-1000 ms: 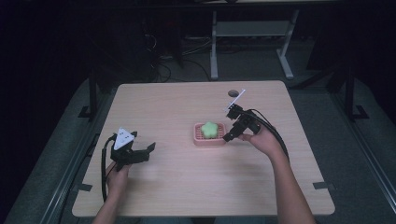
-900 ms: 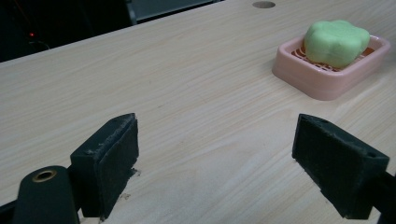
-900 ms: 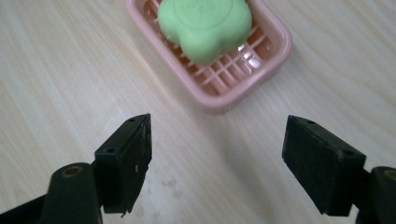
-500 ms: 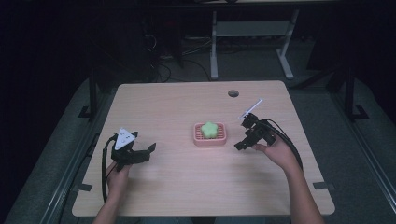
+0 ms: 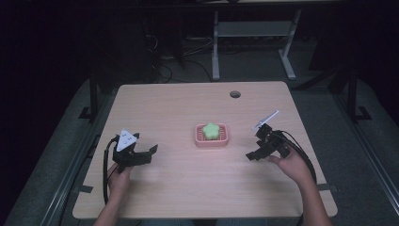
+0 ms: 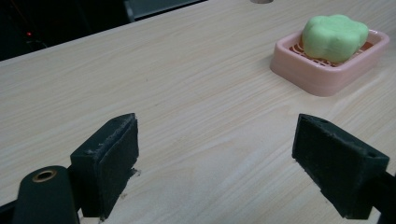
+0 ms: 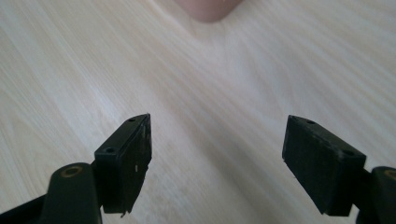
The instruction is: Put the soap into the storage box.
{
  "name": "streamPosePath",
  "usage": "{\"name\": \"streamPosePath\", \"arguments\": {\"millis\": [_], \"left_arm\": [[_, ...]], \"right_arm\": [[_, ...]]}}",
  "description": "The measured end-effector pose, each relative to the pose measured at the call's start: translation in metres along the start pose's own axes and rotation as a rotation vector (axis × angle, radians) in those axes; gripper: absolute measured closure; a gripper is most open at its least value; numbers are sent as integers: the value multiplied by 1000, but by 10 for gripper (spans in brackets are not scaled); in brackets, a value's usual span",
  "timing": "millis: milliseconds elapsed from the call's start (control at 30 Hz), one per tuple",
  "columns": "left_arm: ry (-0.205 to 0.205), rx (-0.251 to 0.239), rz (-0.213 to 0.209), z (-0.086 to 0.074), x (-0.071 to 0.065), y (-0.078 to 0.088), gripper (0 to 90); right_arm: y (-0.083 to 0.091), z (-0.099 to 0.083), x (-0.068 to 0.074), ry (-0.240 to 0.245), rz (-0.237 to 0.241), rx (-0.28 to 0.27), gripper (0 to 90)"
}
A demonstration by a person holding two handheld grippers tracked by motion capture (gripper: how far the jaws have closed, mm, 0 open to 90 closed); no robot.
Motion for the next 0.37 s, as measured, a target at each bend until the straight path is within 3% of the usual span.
{"name": "streamPosePath", "arguments": {"millis": [367], "left_arm": [[-9, 8, -3, 0, -1, -1, 143]], "right_arm": [[2, -40, 1, -38, 14, -49, 235]]}}
Point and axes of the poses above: each handheld gripper's, and its own axes: y roughly backward along the jaws, z roughly out of its top, x roughly to its left, the point moved 4 cm from there along -y, roughly forward along the jaws, and after that the axes turned 9 degrees about -y, right-handed, at the moved point
